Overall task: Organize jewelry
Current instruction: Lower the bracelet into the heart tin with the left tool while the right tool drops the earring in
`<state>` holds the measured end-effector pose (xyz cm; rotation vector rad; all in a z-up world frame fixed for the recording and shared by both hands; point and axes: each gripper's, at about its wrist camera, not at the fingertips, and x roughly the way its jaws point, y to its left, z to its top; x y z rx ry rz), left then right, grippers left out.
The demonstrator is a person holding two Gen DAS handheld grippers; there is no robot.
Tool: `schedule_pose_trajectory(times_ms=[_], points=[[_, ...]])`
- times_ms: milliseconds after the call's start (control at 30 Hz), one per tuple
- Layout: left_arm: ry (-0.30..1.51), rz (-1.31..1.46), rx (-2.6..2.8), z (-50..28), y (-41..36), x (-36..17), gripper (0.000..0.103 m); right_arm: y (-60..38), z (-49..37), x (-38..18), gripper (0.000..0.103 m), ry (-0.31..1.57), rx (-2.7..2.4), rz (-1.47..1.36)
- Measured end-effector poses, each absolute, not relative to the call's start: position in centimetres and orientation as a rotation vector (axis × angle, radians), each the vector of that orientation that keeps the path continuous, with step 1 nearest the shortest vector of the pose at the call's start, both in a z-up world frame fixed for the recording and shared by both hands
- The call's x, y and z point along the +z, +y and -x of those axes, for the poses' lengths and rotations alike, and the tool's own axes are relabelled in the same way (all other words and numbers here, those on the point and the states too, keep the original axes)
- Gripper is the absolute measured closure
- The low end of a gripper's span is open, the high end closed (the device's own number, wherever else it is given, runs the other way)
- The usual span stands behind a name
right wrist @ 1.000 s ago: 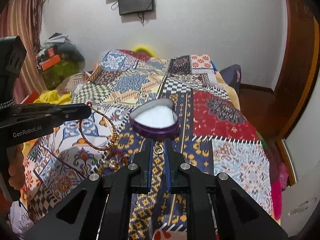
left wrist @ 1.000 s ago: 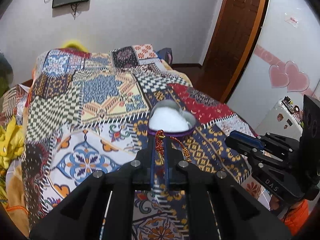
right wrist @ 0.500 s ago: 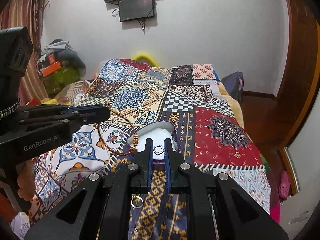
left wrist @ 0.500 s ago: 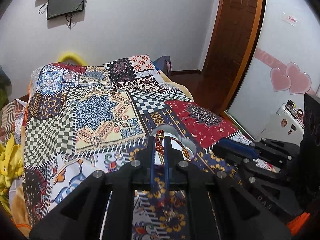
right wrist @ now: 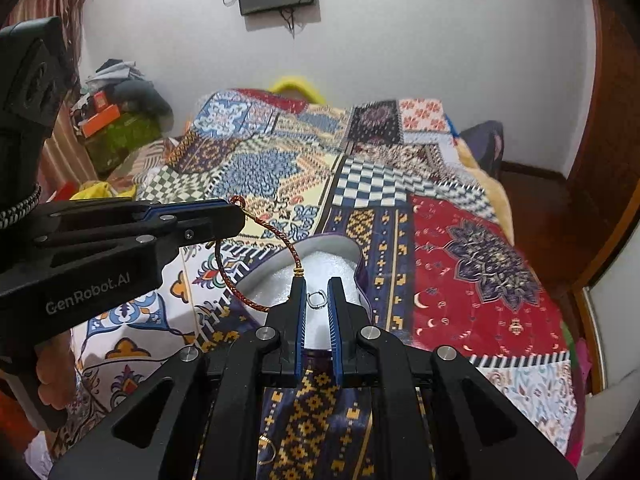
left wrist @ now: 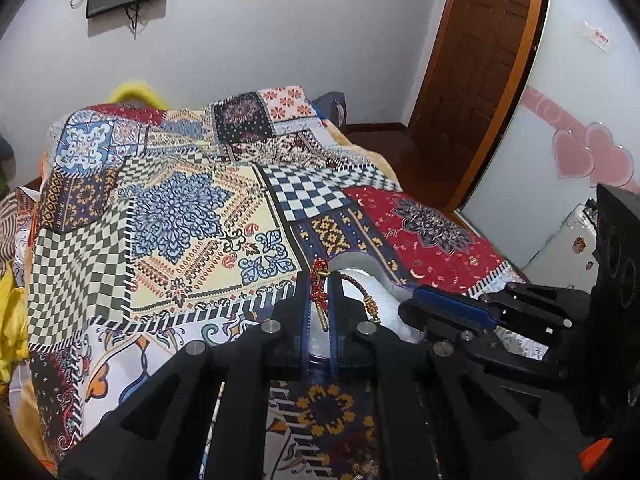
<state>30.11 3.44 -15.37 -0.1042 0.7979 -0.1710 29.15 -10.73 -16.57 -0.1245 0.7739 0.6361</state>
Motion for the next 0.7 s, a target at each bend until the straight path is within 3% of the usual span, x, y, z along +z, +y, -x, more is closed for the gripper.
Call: schedule_pose_trajectory(times_ms=[567,700], points=[[0.902,0.025,-0.151,-32.1,2.4,-18.6,0.096,-10.3,-30.5,-18.3,0.093,0.876,0.643,0.168],[0.905,0.016,-0.153,-31.7,2.3,-18.4,0.087,-10.4,-30.5,-18.1,0.093,0.890,0.651,0.159]])
